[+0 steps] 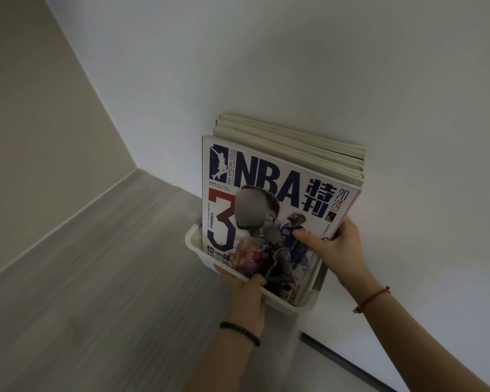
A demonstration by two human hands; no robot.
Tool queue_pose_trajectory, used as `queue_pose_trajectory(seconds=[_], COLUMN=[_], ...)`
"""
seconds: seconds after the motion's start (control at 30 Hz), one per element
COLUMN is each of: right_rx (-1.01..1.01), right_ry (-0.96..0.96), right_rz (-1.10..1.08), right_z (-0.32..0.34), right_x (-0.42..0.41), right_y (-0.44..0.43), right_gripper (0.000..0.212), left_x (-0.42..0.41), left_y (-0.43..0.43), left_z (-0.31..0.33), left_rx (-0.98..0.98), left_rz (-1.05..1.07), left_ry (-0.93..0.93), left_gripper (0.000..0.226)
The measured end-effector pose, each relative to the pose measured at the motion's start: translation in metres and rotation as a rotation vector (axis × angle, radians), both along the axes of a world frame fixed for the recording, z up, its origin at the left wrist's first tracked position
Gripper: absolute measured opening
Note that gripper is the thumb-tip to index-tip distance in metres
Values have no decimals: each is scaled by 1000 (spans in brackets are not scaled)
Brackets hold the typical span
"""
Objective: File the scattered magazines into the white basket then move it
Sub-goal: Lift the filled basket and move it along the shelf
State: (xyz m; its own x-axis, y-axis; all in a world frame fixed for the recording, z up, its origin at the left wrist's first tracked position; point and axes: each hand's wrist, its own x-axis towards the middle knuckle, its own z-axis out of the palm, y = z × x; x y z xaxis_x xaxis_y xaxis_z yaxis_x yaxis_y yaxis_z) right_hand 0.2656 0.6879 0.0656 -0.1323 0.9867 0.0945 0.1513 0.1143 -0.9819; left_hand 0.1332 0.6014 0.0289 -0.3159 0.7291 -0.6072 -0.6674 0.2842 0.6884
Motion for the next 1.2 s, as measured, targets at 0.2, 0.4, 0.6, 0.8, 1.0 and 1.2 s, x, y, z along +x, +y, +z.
queue_pose_trajectory(seconds=[0.2, 0.4, 0.6, 0.8, 1.0, 1.2], right_rx=[2, -19, -27, 84, 129, 25], right_ry=[-54, -39, 33, 11, -60, -94], right_rz=[3, -64, -86, -109, -92, -56], right_z=[0, 0, 3, 10, 14, 1], right_x=[-6, -13, -14, -11, 0, 5], right_y=[-2, -4, -9, -5, -2, -9], right_gripper=[62, 62, 55, 58, 62, 71], left_x=[-64, -105, -106, -110, -99, -95], left_y=[8, 79, 105, 110, 120, 119], left_z=[53, 104, 102, 103, 100, 89], left_rx=[119, 225, 307, 339, 390, 410], left_rz=[133, -203, -314, -321, -190, -283], left_ry=[677, 828, 741, 695, 642, 592], left_gripper=[79, 49, 68, 71, 68, 63])
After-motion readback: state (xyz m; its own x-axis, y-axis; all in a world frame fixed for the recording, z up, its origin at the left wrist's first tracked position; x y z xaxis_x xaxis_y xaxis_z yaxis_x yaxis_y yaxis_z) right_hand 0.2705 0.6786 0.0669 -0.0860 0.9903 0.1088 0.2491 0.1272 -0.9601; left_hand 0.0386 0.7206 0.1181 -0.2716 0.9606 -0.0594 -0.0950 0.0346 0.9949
